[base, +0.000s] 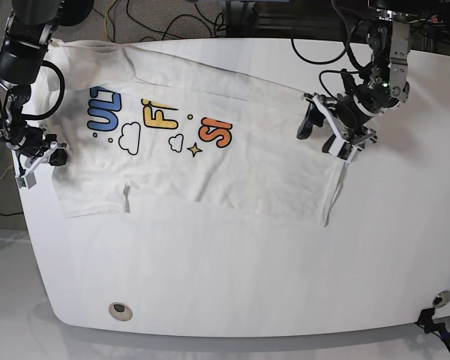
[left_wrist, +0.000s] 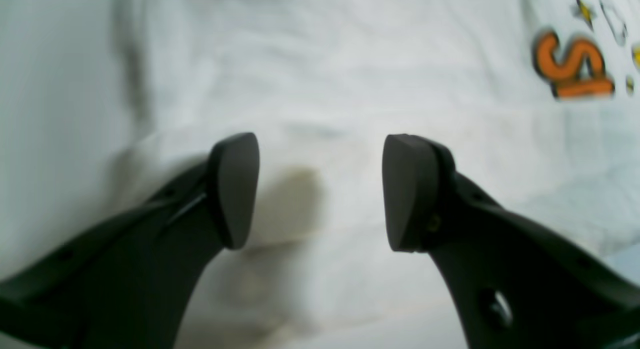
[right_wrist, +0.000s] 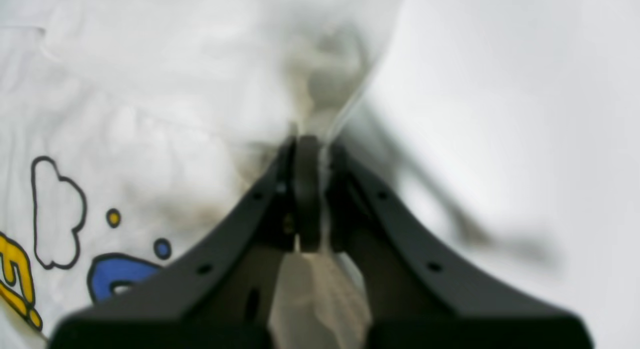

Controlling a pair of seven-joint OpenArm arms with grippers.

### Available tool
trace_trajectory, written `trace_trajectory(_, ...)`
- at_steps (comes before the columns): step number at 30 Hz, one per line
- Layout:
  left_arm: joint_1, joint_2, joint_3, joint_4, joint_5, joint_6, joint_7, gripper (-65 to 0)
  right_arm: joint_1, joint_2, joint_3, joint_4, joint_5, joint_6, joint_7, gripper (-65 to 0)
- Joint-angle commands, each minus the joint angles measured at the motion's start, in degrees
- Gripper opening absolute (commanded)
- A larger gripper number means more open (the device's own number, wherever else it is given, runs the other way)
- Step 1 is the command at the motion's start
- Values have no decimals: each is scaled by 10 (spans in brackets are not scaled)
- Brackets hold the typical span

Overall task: Fold the T-shirt properly
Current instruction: 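Drag the pinched fabric with the left gripper toward the shirt's collar edge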

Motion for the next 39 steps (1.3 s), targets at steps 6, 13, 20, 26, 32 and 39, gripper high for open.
trace_trajectory(6, 0, 7, 0, 9, 13, -6, -19, -287, 12, 15, 3, 8, 7, 4, 9, -650)
trace_trajectory(13, 64, 8, -101, 97, 11, -6, -20, -281, 11, 14, 3, 8, 7, 4, 9, -650)
trace_trajectory(20, 111, 8, -170, 97, 13, -38, -20, -279, 10, 14, 3, 7, 7, 4, 8, -650)
trace_trajectory(26, 118, 8, -223, 66, 12, -39, -20, -280, 10, 14, 3, 7, 7, 4, 7, -650)
trace_trajectory(32, 104, 8, -243, 23, 13, -42, -20, -280, 10, 14, 3, 7, 7, 4, 7, -650)
trace_trajectory(39, 65, 8, -226, -30, 12, -74, -20, -280, 10, 13, 3, 7, 7, 4, 7, -650)
